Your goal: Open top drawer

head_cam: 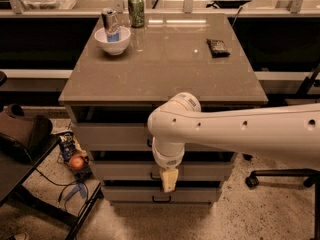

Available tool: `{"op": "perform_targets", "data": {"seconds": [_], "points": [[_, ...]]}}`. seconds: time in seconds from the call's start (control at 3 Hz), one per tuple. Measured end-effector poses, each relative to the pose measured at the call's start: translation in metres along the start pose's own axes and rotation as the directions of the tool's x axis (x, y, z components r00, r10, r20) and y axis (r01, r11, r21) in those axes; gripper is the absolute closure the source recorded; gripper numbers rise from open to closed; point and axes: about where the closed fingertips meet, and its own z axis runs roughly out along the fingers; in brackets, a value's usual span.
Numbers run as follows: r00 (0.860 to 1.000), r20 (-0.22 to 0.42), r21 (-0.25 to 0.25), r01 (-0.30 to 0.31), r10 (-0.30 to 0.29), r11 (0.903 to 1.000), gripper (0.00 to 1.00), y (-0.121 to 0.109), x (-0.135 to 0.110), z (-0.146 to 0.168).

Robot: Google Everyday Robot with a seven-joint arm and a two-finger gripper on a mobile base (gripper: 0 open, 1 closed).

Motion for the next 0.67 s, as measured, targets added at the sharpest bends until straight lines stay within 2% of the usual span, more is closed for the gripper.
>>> {"op": "perform_targets", "data": {"seconds": [0.33,0.67], "points": [[1.000,-0.001,0.003,-0.006,0.006,1.0000,0.48,0.0003,0.0018,-0.0003],[1.000,-0.002,0.002,-0.006,0.006,1.0000,0.77,0.0012,0.0021,0.0002]]}}
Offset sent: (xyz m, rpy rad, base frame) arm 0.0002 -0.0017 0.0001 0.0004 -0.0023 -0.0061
